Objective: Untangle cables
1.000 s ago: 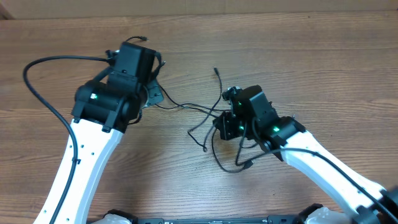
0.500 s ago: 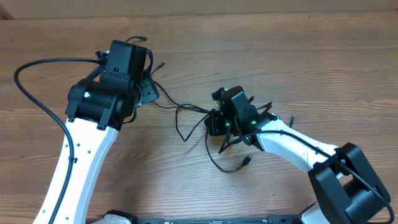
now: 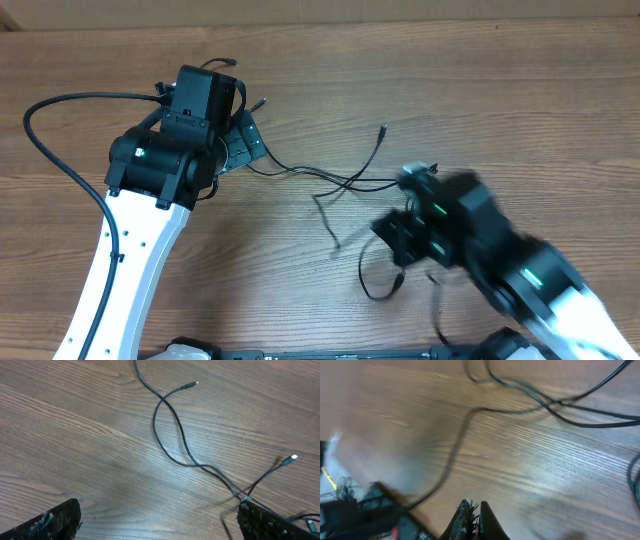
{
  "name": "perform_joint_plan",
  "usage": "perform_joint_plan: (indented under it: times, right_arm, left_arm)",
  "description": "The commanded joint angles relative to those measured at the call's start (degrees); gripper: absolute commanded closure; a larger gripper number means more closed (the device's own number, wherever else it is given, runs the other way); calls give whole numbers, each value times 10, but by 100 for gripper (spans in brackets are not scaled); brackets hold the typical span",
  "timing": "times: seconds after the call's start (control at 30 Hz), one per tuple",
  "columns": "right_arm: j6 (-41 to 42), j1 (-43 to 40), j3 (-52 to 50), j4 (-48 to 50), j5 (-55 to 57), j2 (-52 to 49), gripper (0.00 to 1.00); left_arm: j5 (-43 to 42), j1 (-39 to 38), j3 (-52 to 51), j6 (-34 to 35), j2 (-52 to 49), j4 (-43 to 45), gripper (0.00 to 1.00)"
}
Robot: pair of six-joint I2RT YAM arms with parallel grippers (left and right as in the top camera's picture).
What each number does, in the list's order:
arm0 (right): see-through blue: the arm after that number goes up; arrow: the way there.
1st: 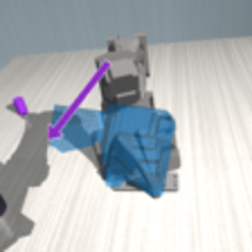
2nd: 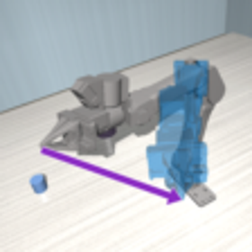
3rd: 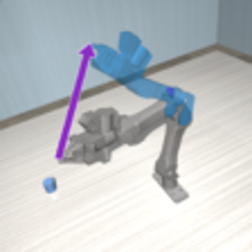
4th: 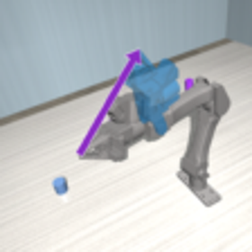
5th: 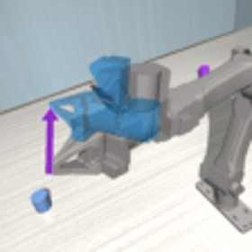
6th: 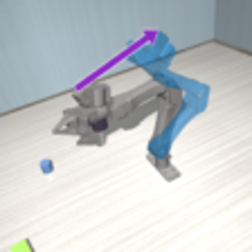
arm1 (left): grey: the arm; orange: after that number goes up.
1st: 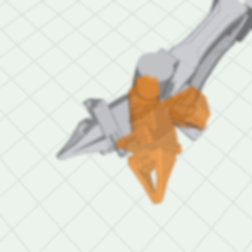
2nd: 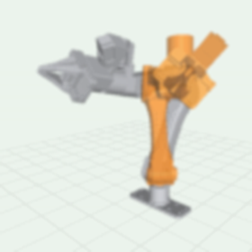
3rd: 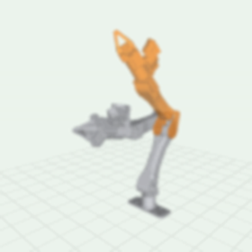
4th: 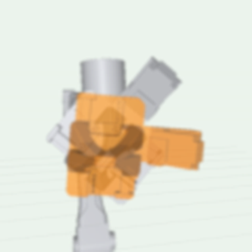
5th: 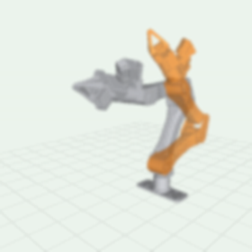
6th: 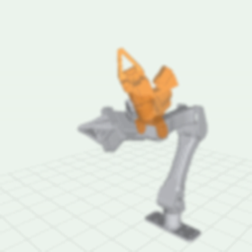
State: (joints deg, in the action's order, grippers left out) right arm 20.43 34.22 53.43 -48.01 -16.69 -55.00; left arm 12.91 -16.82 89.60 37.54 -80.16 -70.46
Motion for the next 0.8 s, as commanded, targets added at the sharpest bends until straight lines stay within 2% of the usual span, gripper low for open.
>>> perform_joint_plan:
  times: [0.0, 0.13, 0.23, 0.37, 0.6, 0.77]
  right_arm:
    - [-10, 2, 12, -46, -3, 123, 96]
    - [-9, 2, 15, -90, 26, 232, 96]
    - [4, 2, 15, -107, 79, 256, 96]
    - [10, 2, 9, -102, 95, 221, 96]
    - [-12, 2, 11, -81, 113, 91, 96]
    - [-16, 2, 48, -55, 113, 81, 96]
  left_arm:
    - [10, 4, 5, -3, 8, -4, 0]
    - [10, 4, 5, -3, 8, -16, 1]
    - [10, 4, 5, -3, 8, -18, 0]
    - [10, 4, 5, -3, 8, -17, 0]
    - [10, 4, 5, -3, 8, -17, 1]
    - [10, 4, 5, -3, 8, -17, 0]
